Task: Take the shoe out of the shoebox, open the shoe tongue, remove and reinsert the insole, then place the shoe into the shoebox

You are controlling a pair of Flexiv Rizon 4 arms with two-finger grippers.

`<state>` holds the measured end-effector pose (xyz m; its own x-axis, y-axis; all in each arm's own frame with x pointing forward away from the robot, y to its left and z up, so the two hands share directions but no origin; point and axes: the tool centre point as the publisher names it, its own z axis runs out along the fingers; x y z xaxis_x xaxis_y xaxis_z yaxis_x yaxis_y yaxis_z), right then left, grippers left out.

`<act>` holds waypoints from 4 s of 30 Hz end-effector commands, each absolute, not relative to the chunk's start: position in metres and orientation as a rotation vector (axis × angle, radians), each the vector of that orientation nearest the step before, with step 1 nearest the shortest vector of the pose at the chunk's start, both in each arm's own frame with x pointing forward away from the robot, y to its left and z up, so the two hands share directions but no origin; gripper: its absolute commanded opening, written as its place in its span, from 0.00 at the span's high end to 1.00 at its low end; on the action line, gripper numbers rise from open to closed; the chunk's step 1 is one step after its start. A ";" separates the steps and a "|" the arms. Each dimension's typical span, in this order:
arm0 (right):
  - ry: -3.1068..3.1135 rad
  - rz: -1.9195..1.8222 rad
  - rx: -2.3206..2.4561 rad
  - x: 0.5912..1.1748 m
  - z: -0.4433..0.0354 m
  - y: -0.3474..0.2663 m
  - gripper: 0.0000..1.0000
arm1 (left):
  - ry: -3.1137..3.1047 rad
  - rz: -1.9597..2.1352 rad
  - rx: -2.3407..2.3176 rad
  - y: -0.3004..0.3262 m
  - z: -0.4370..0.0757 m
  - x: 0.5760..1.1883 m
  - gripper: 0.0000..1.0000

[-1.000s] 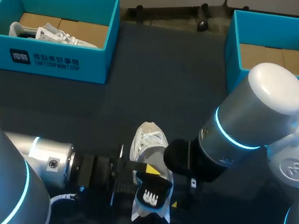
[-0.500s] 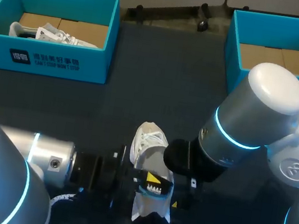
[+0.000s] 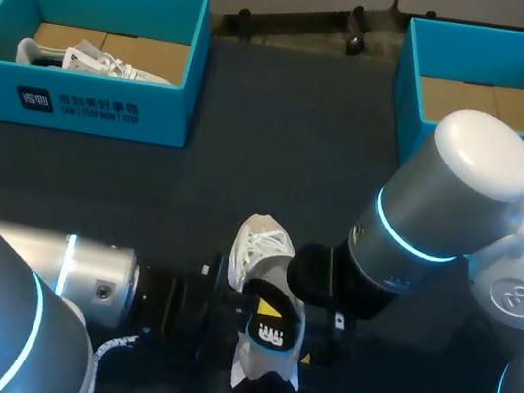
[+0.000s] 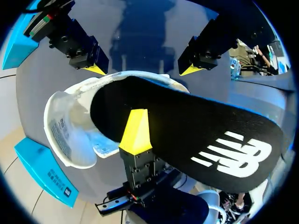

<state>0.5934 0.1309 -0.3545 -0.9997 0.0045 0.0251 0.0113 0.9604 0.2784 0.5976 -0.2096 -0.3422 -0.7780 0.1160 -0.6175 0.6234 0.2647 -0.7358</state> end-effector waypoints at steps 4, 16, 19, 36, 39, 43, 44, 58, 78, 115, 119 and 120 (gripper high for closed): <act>-3.088 -0.438 -0.013 0.593 -0.356 0.132 0.00 | 2.118 -1.456 0.650 -0.218 -0.356 0.610 1.00; -3.088 -0.438 -0.013 0.593 -0.356 0.132 0.00 | 2.112 -1.525 0.588 -0.207 -0.345 0.608 0.84; -3.088 -0.438 -0.013 0.593 -0.356 0.132 0.00 | 2.109 -1.547 0.579 -0.203 -0.338 0.602 0.75; -3.088 -0.438 -0.013 0.593 -0.356 0.132 0.00 | 2.116 -1.592 0.599 -0.208 -0.328 0.581 0.96; -3.088 -0.438 -0.013 0.593 -0.356 0.132 0.00 | 2.103 -1.587 0.642 -0.211 -0.334 0.583 1.00; -3.088 -0.438 -0.013 0.593 -0.356 0.132 0.00 | 2.058 -1.544 0.668 -0.213 -0.344 0.588 1.00; -3.088 -0.438 -0.013 0.593 -0.356 0.132 0.00 | 2.041 -1.532 0.679 -0.213 -0.346 0.589 1.00; -3.088 -0.438 -0.013 0.593 -0.356 0.132 0.00 | 2.003 -1.384 0.693 -0.217 -0.360 0.614 1.00; -3.088 -0.438 -0.013 0.593 -0.356 0.132 0.00 | 1.973 -1.508 0.650 -0.199 -0.323 0.591 0.71; -3.088 -0.438 -0.013 0.593 -0.356 0.132 0.00 | 1.992 -1.384 0.688 -0.207 -0.347 0.610 0.76; -3.088 -0.438 -0.013 0.593 -0.356 0.132 0.00 | 1.984 -1.421 0.680 -0.207 -0.339 0.604 0.70; -3.088 -0.438 -0.013 0.593 -0.356 0.132 0.00 | 1.979 -1.428 0.684 -0.207 -0.337 0.603 0.70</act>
<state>0.5934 0.1309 -0.3545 -0.9997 0.0044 0.0251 0.0112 0.9604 0.2784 0.6071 -0.2140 -0.3409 -0.6898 0.0613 -0.7214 0.7030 0.2950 -0.6472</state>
